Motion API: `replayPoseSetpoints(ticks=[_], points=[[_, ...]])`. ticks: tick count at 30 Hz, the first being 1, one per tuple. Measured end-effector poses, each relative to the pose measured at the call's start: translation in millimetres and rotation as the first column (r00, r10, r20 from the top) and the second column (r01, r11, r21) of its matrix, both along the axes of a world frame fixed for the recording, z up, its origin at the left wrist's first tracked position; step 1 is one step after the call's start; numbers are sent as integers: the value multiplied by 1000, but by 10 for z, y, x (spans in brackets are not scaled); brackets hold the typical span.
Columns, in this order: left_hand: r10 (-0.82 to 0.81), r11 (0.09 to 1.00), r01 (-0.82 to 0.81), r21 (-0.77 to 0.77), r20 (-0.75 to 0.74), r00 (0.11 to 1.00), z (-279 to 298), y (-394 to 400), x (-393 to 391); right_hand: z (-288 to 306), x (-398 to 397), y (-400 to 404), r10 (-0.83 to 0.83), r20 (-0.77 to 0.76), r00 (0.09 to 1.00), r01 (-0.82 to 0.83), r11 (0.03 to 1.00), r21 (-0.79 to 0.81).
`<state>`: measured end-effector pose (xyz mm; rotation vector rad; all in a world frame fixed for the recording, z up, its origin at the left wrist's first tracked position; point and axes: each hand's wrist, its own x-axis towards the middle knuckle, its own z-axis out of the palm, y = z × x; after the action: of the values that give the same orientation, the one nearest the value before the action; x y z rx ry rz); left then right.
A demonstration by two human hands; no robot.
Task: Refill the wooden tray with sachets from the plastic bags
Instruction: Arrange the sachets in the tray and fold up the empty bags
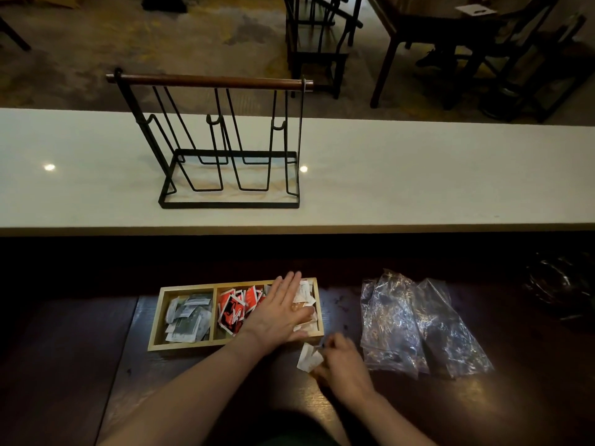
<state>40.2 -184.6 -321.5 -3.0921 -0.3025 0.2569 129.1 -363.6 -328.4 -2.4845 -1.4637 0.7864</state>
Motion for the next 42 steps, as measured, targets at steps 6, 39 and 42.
replayPoseSetpoints(ticks=[6,39,42], points=[[-9,1000,10,8,-36,999,89,-15,32,-94,-216,37,-9,110,994,16,998,-63],[269,963,-257,-83,197,943,108,-166,-478,310,367,1175,119,139,983,-144,972,188],[256,967,-248,-67,171,952,80,-184,-486,283,299,1186,215,261,941,-246,965,92]])
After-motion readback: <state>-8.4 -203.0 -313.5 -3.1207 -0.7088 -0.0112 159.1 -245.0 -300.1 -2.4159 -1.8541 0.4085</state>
